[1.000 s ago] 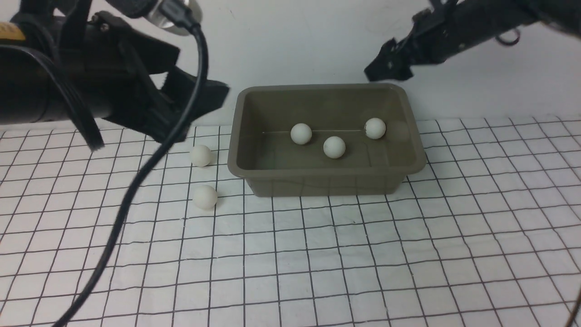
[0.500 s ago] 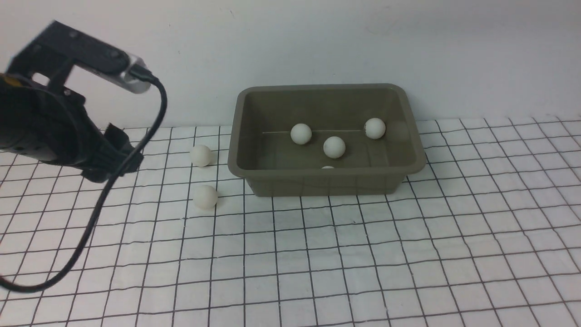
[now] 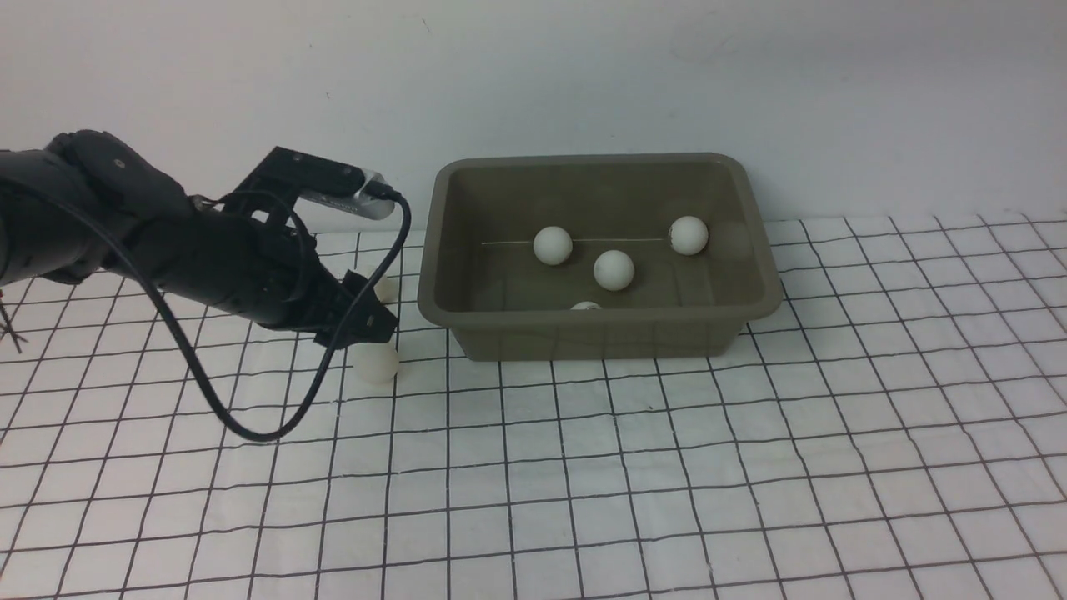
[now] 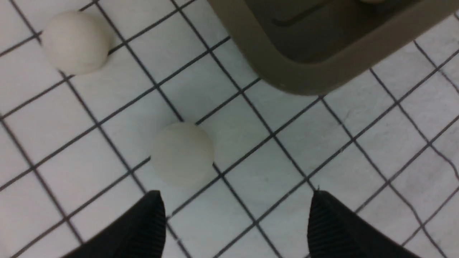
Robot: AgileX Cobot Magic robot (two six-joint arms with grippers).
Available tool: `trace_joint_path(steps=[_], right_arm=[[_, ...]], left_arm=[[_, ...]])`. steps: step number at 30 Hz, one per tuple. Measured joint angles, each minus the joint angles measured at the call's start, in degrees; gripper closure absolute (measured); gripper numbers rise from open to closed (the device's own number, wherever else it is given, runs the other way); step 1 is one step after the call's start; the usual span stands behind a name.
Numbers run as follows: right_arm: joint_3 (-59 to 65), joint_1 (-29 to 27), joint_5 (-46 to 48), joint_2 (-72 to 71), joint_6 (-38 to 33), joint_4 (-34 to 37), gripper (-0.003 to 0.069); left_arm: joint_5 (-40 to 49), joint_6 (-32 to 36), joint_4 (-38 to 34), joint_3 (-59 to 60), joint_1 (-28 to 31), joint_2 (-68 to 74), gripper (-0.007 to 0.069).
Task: Put the table tennis balls into the box on the white checkered tablecloth.
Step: 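Reach for and grasp a ping pong ball on the table beside the basket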
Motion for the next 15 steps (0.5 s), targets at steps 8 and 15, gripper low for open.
trace_joint_path(steps=[8,15], right_arm=[[0.0,0.0,0.4,0.0,0.0,0.0,0.008],[0.0,0.0,0.5,0.0,0.0,0.0,0.008]], left_arm=[[-0.2,1.6,-2.1,-4.6,0.0,5.7,0.0099],[-3.2,2.0,-2.2,-5.1,0.0,9.1,0.009]])
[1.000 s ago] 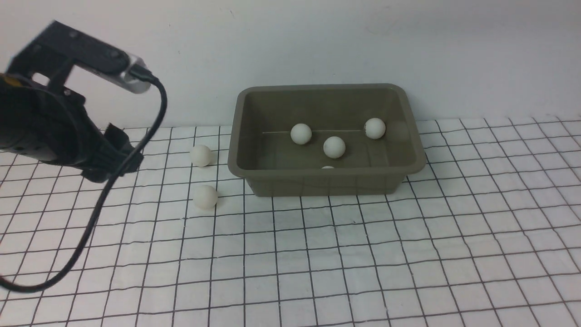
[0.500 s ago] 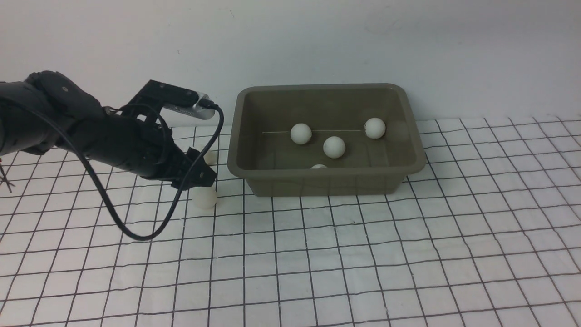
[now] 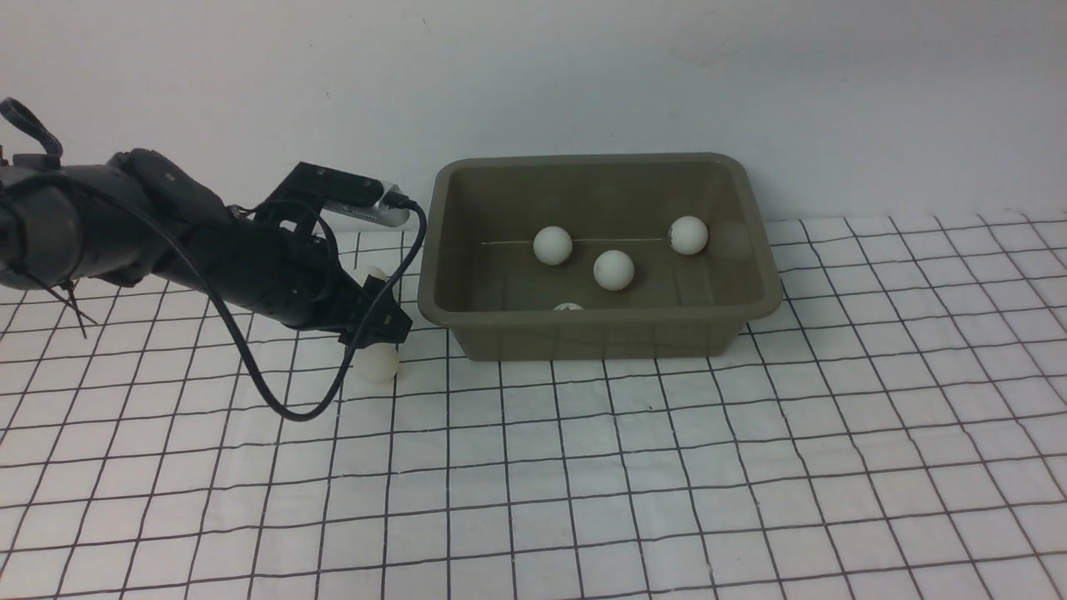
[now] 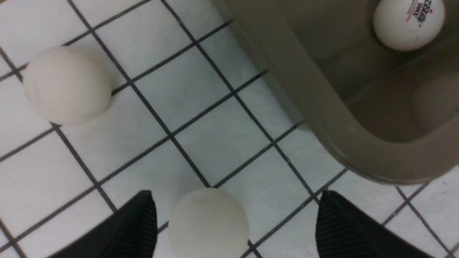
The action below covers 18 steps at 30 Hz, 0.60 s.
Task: Put the table tennis balls into the box on the white checkered tablecloth.
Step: 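Reach for and grasp a ping pong ball on the table beside the basket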
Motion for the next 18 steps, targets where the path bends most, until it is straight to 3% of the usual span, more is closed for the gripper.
trace_joint_path(steps=[14,17,18], right_arm=[[0.0,0.0,0.0,0.0,0.0,1.1,0.008],[0.0,0.0,0.0,0.0,0.0,1.6,0.008],[0.0,0.0,0.0,0.0,0.0,1.6,0.008]], left_arm=[[-3.4,2.4,-3.5,0.0,0.0,6.7,0.0091],[-3.4,2.7,-4.3,0.0,0.0,7.1,0.0106],[-3.5,2.8,-4.9,-0.1,0.0,7.2,0.0147]])
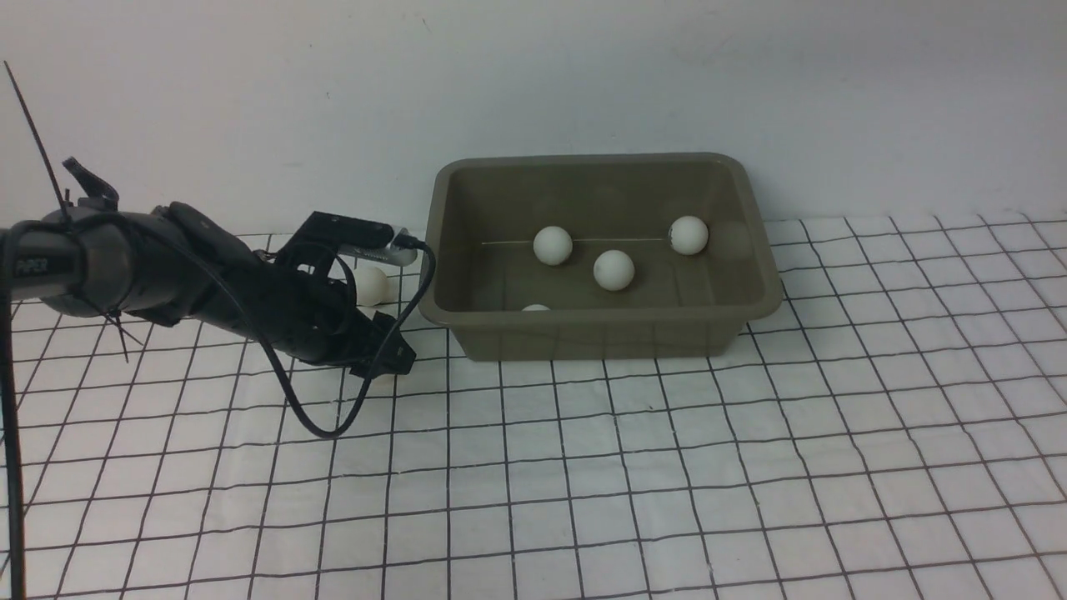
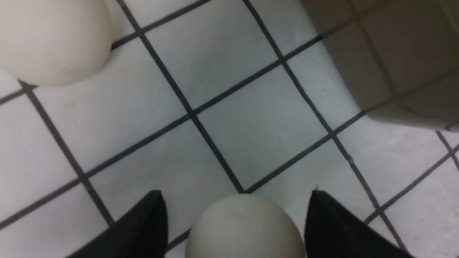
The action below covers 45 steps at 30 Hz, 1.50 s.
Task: Put the table tennis balls into the box on the white checkered tablecloth.
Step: 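Reach for and grasp a ping pong ball on the table beside the basket, then drop the ball into the bin, then reach for and grasp a ping pong ball on the table beside the basket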
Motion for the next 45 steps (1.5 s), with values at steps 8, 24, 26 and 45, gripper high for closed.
trace_joint_path(steps=[8,24,26,45], right_arm=[[0.0,0.0,0.0,0.0,0.0,0.6,0.008],[0.0,0.0,0.0,0.0,0.1,0.8,0.008],[0.0,0.0,0.0,0.0,0.1,0.8,0.008],[0.0,0.0,0.8,0.0,0.1,1.0,0.008]], left_arm=[[0.3,0.1,4.1,-1.0,0.5,-3.0,0.0279],[6.2,34.5,-27.5,-7.2,-2.0,-6.6,0.0279],[8.1,40.9,-33.8,-8.5,-2.3,-4.1,0.0279],[4.6,21.3,-16.3,-10.4,3.4,-9.6,0.0179]])
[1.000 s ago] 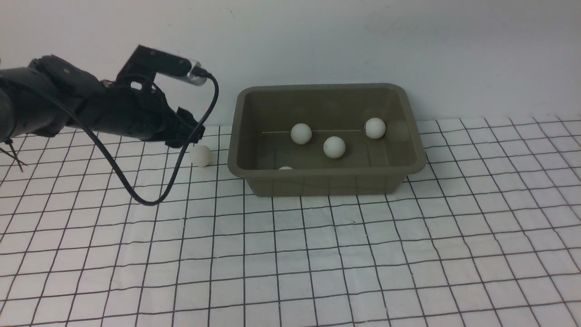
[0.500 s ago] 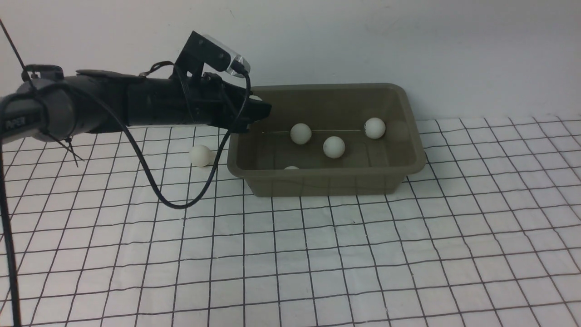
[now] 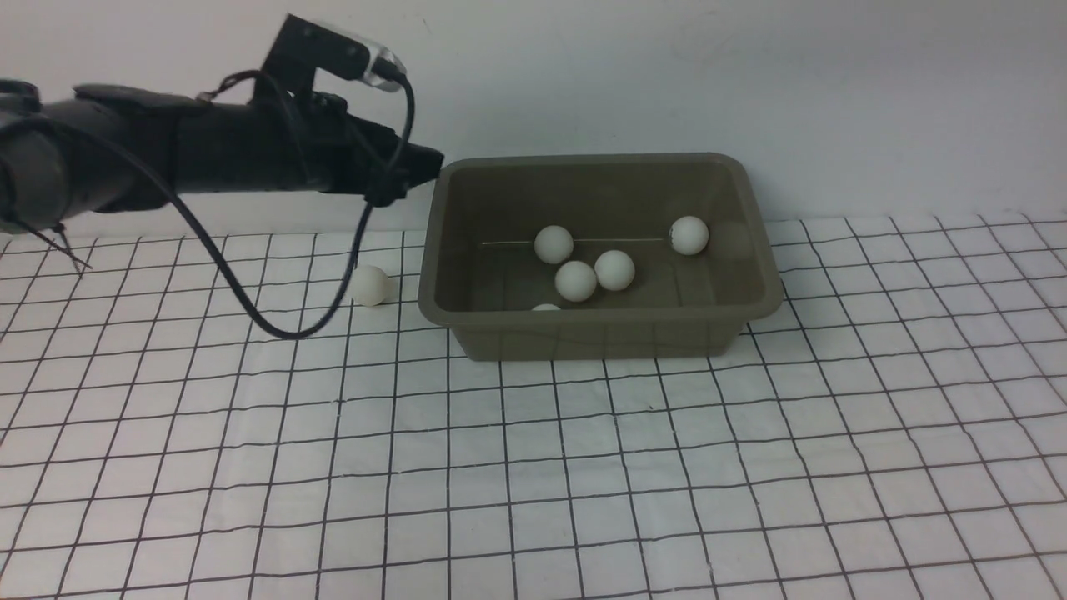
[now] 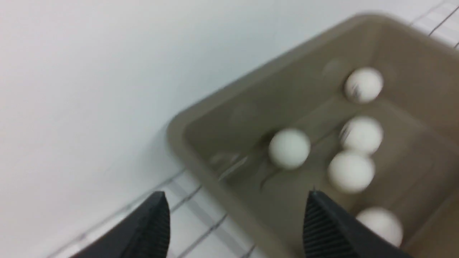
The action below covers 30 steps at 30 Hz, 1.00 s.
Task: Put the table tennis balls into the box on the white checkered tablecloth.
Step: 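Reach for and grasp a ping pong ball on the table beside the basket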
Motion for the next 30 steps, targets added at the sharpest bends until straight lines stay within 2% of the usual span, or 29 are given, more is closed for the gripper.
trace_joint_path(steps=[3,5,8,10,15,24,30], right_arm=[[0.0,0.0,0.0,0.0,0.0,0.0,0.008],[0.0,0.0,0.0,0.0,0.0,0.0,0.008],[0.0,0.0,0.1,0.0,0.0,0.2,0.008],[0.0,0.0,0.1,0.0,0.0,0.6,0.008],[0.0,0.0,0.3,0.0,0.0,2.1,0.008],[0.0,0.0,0.3,0.0,0.0,2.2,0.008],[0.0,0.0,0.6,0.0,0.0,2.2,0.008]], left_arm=[[0.2,-12.8,15.2,0.0,1.4,-1.8,0.0201],[0.0,-18.4,21.8,0.0,1.5,-1.8,0.0208],[-1.6,-25.9,28.6,0.0,1.7,-0.8,0.0209],[-3.5,-28.0,29.9,0.0,1.7,0.9,0.0209],[-6.2,-26.9,29.6,-2.3,1.1,7.1,0.0209],[-4.0,-17.5,22.1,-9.2,0.1,15.6,0.0209],[-3.6,-16.7,20.1,-10.4,0.0,19.0,0.0209]])
